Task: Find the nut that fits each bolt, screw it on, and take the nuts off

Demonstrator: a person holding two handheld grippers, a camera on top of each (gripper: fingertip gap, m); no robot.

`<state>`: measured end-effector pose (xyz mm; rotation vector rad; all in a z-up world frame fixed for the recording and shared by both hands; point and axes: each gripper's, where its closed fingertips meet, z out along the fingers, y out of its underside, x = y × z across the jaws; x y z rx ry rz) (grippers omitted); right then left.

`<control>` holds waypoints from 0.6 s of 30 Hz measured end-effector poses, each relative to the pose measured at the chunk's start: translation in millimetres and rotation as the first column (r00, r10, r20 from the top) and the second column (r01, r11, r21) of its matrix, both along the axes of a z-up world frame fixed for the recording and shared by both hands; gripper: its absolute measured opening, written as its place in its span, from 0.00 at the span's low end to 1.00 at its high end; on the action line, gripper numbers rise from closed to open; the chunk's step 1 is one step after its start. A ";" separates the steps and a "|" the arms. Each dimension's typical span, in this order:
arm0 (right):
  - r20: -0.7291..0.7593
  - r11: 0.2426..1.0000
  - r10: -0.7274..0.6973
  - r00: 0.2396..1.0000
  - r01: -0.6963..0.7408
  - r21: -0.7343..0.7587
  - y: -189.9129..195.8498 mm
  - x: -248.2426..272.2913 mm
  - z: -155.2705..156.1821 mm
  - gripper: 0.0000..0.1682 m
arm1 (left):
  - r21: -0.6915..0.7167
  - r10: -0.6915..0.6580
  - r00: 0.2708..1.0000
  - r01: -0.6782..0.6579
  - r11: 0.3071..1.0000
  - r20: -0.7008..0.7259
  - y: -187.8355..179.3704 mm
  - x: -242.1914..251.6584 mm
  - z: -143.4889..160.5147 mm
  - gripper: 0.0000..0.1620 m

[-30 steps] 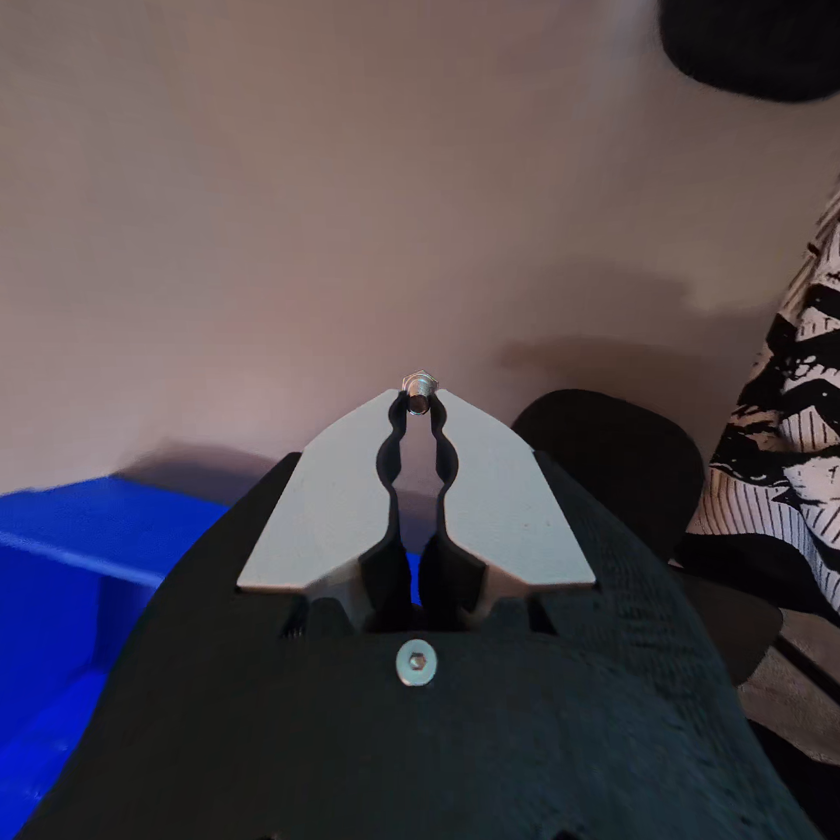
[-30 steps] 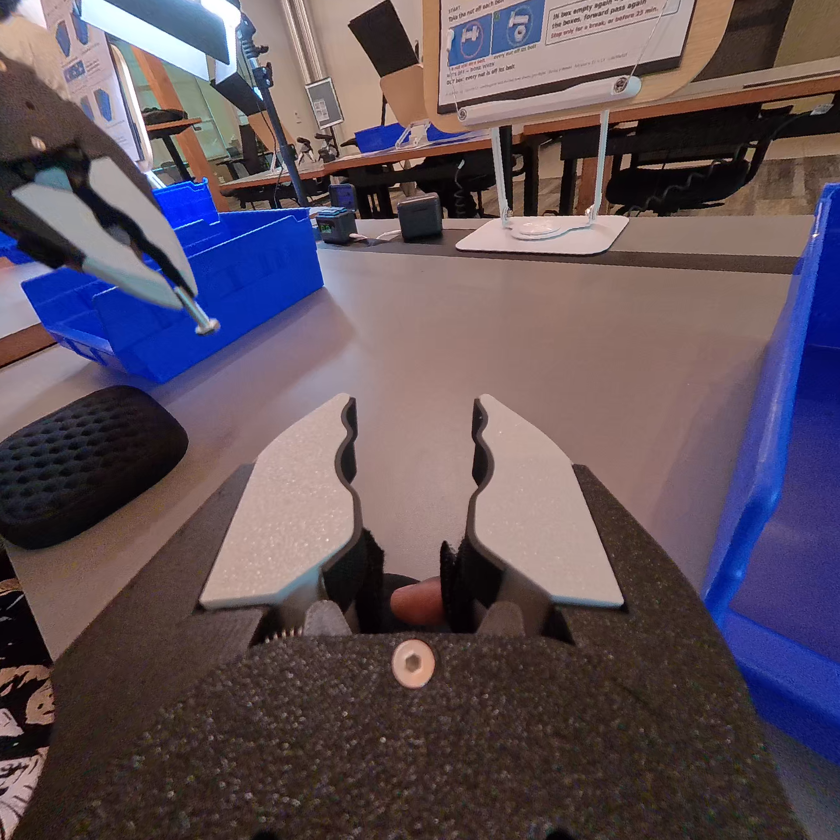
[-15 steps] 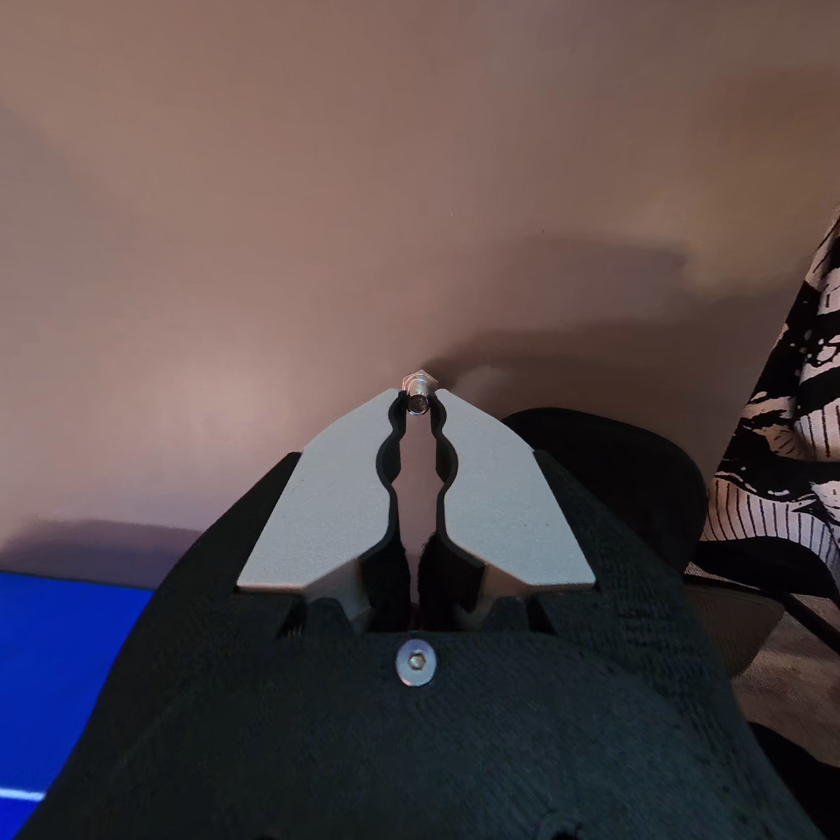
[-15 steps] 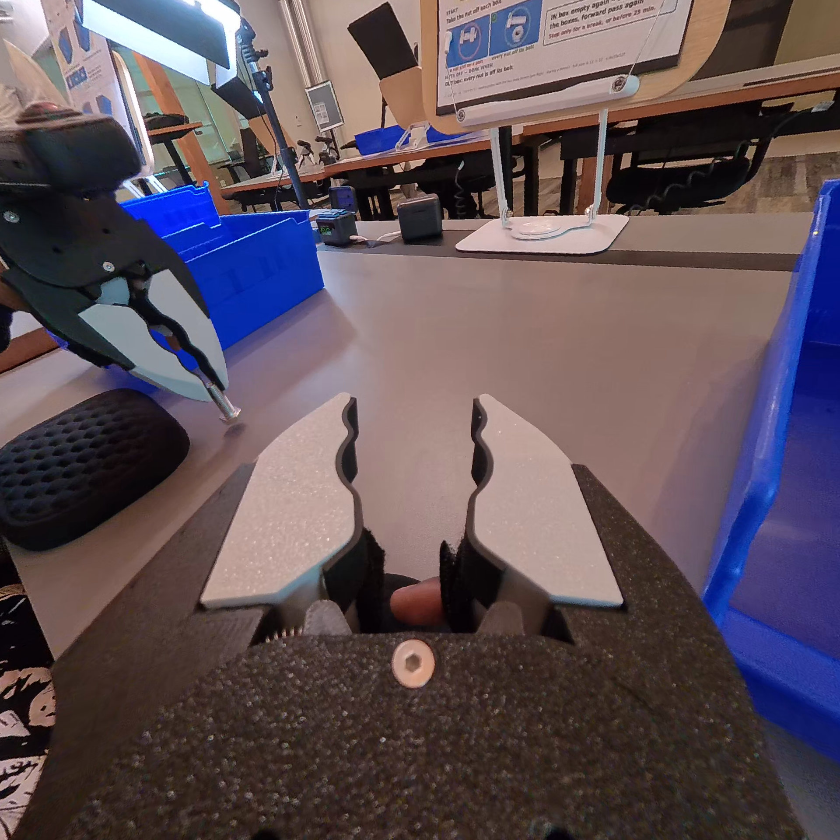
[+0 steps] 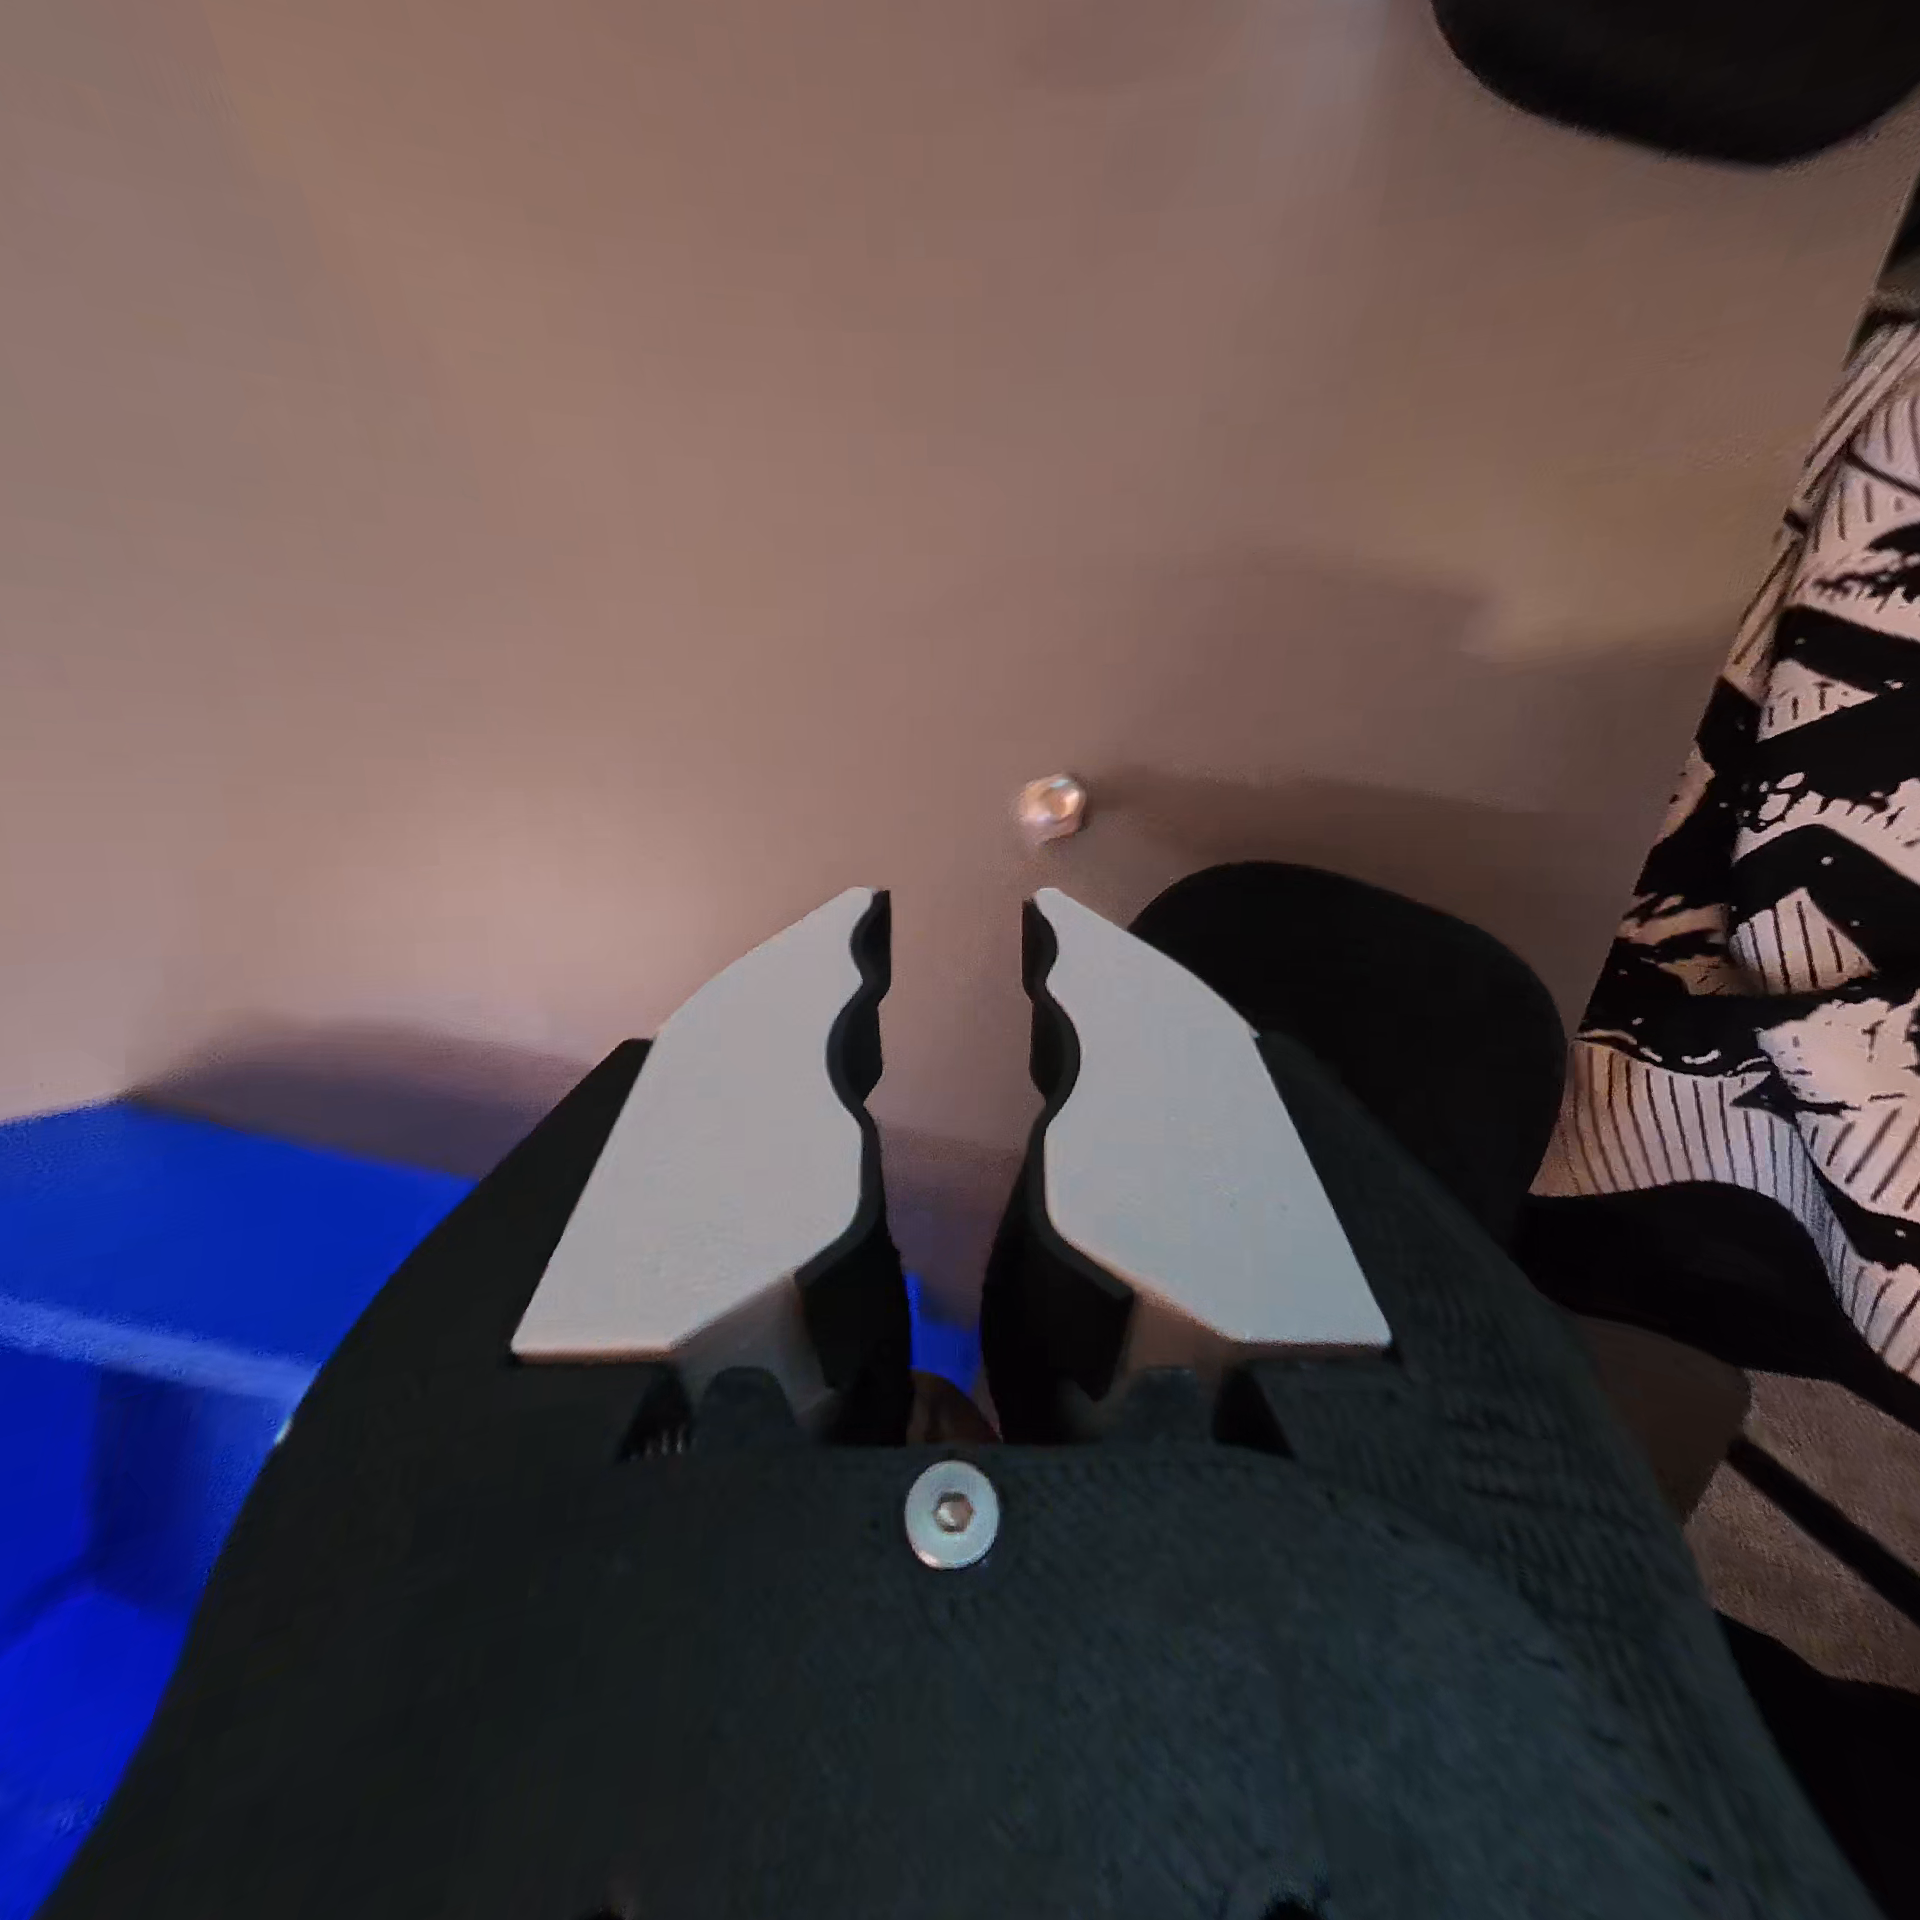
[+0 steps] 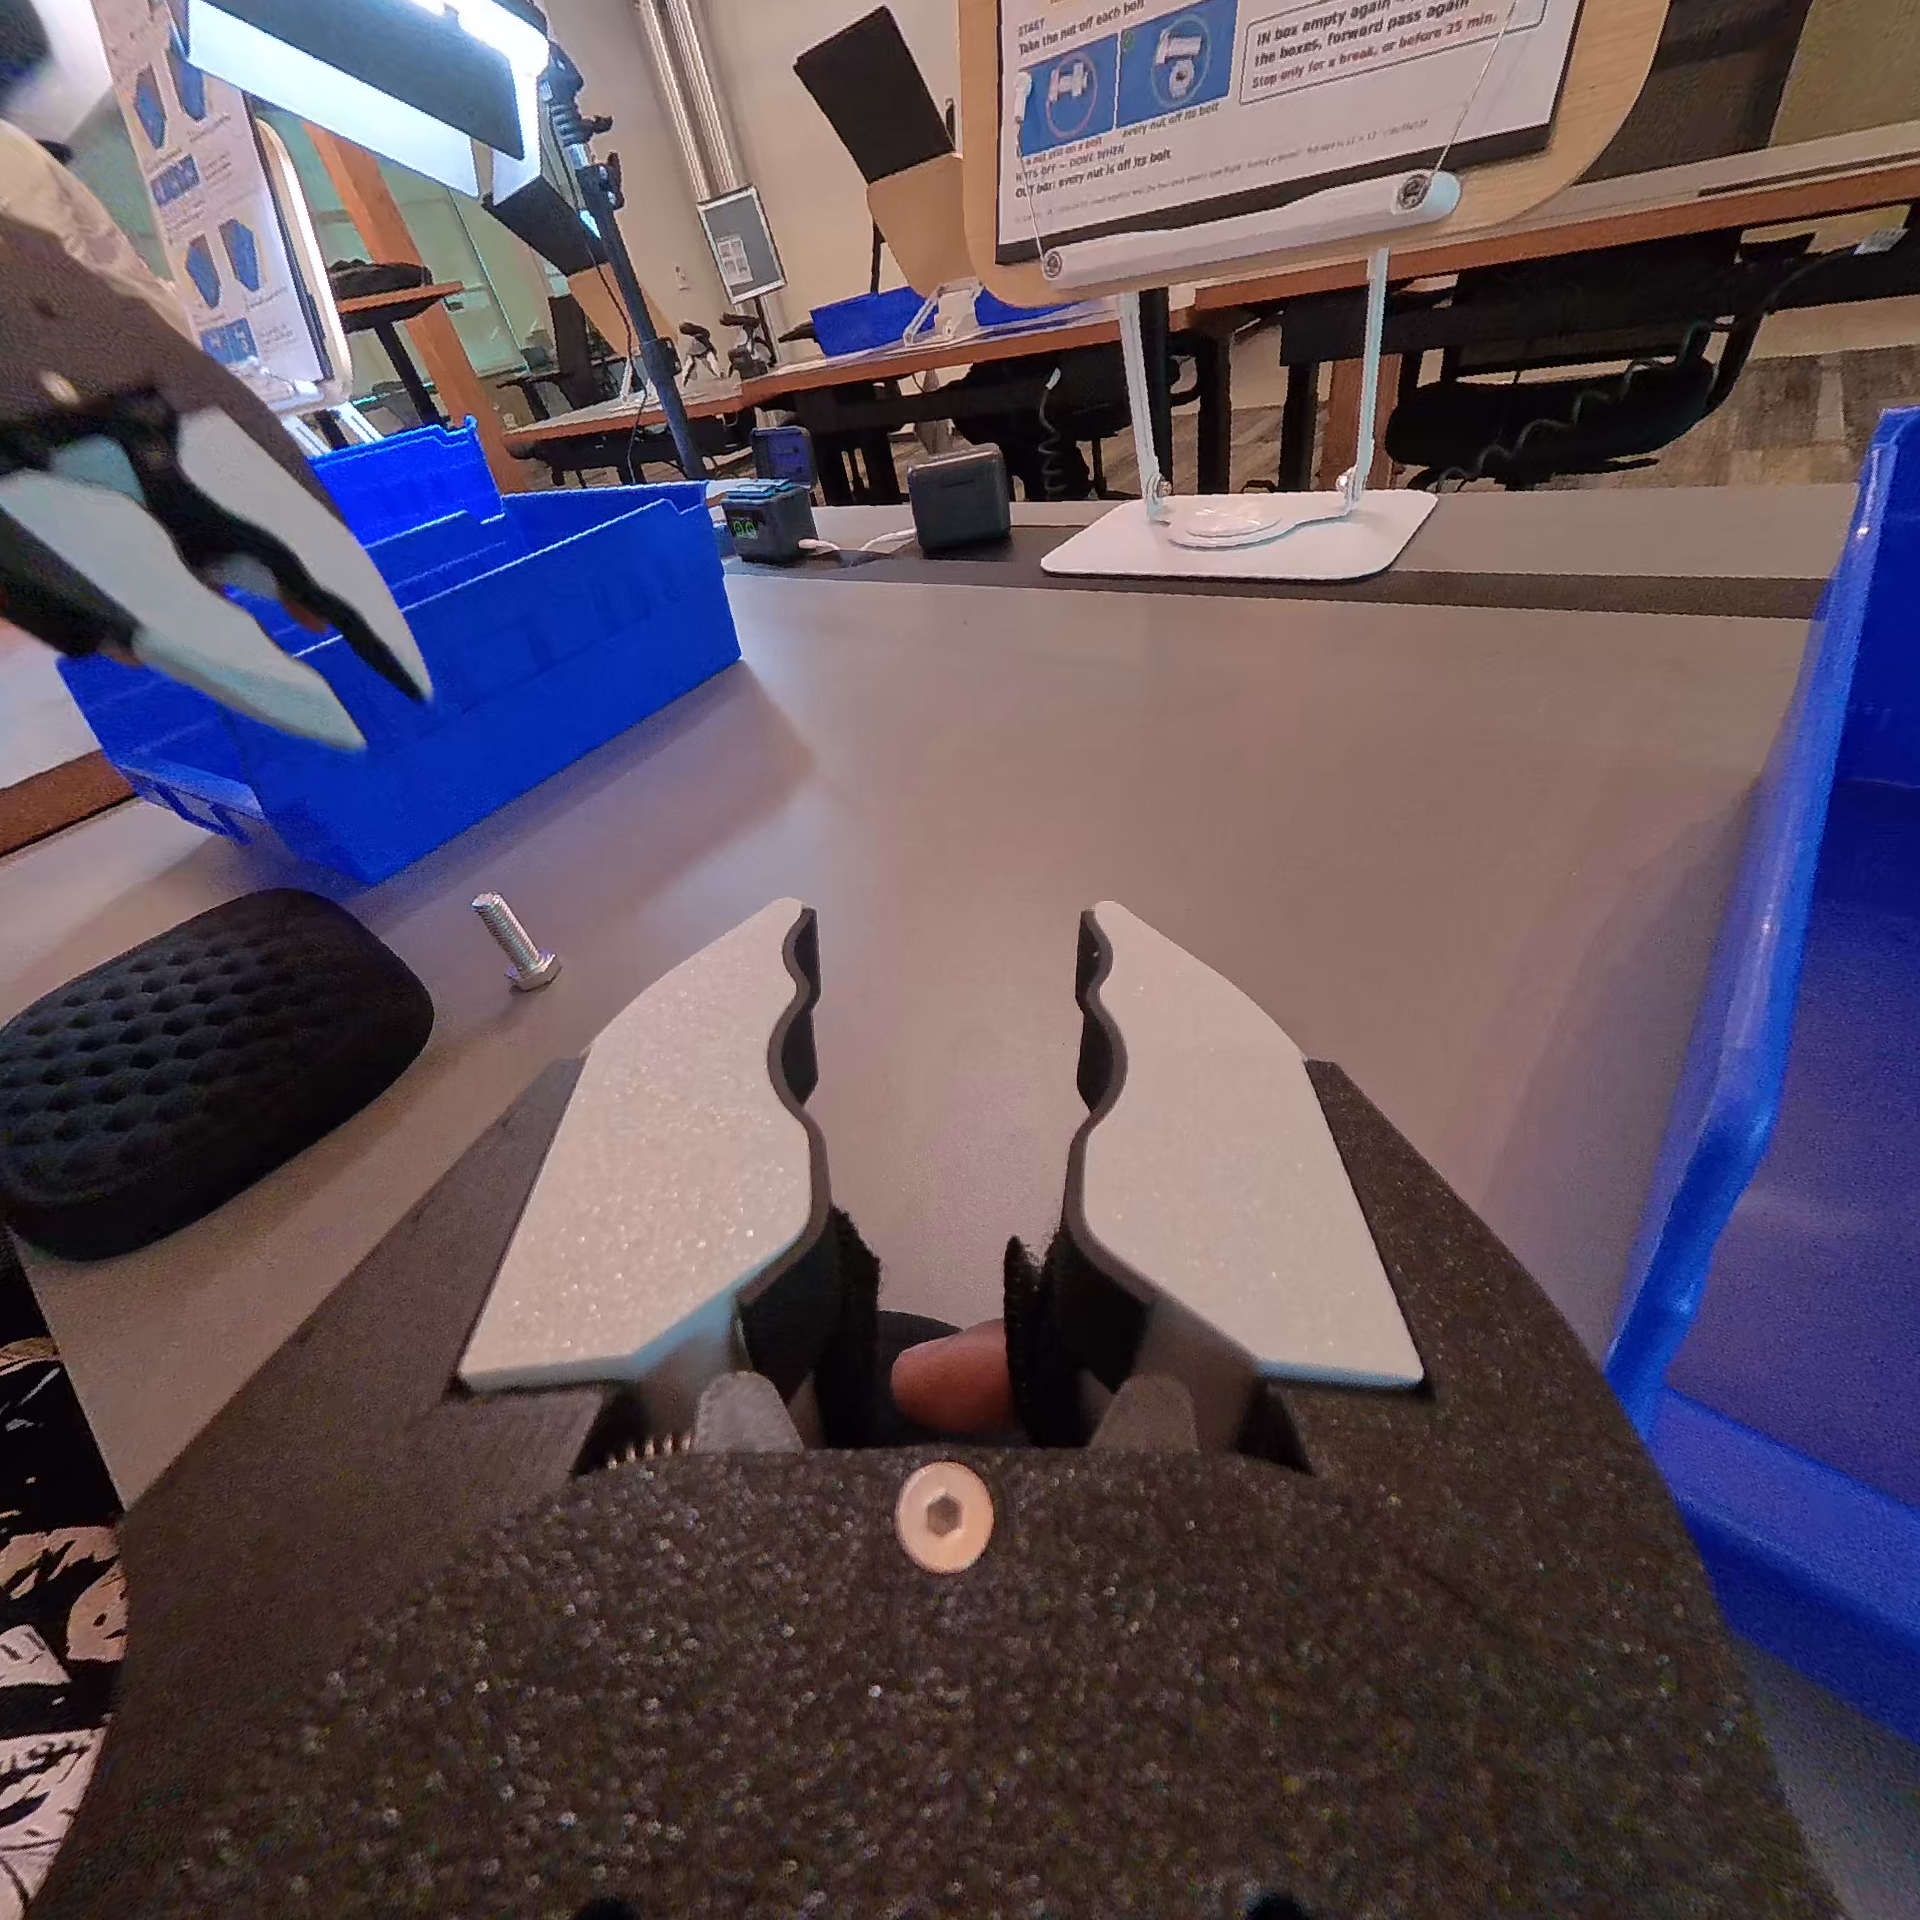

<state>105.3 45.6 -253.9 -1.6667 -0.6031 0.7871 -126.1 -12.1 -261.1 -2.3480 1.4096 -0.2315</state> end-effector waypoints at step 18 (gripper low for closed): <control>0.002 1.000 0.000 1.000 0.000 -0.003 0.4 -0.3 -0.4 0.28 | -0.299 0.542 0.748 -0.655 0.694 -0.383 -39.0 -234.1 -72.4 0.20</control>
